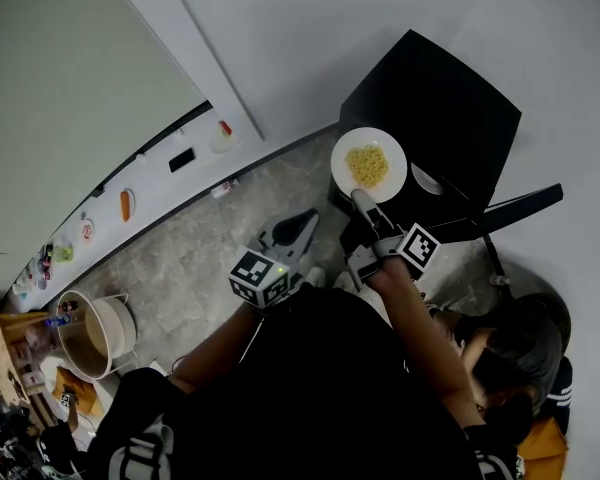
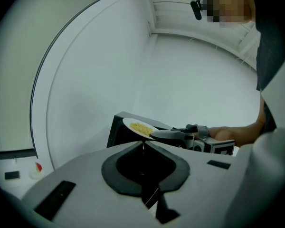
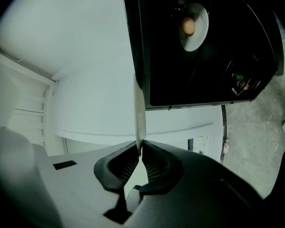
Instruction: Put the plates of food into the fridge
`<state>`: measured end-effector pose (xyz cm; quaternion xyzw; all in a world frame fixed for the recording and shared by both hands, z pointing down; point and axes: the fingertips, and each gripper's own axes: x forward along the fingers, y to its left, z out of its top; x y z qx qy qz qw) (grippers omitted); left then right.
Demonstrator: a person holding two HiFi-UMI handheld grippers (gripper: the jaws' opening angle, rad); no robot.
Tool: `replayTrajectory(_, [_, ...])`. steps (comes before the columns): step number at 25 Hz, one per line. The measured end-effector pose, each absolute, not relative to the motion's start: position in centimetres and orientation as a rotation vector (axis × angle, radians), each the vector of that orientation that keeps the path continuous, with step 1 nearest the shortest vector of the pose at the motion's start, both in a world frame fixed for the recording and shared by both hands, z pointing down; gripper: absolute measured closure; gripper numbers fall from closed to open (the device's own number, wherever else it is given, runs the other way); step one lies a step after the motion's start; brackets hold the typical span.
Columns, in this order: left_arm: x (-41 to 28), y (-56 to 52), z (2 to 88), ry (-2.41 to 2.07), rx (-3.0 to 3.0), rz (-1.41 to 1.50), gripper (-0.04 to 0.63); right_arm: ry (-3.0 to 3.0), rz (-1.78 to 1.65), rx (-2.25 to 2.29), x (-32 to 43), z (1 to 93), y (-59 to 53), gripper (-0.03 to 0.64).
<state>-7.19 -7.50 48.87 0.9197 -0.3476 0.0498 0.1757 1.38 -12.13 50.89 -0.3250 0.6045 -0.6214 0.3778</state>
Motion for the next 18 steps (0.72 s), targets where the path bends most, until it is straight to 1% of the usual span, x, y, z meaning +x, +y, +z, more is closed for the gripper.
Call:
replayTrajectory(8, [-8.2, -6.7, 49.1, -0.989, 2.601, 0.161, 0.571, 1.541, -1.639, -0.835, 0.1, 52.7, -9.7, 0.580])
replayTrajectory(18, [-8.8, -6.0, 49.9, -0.973, 2.599, 0.206, 0.571, 1.497, -1.683, -0.879, 0.7, 56.2, -9.4, 0.580])
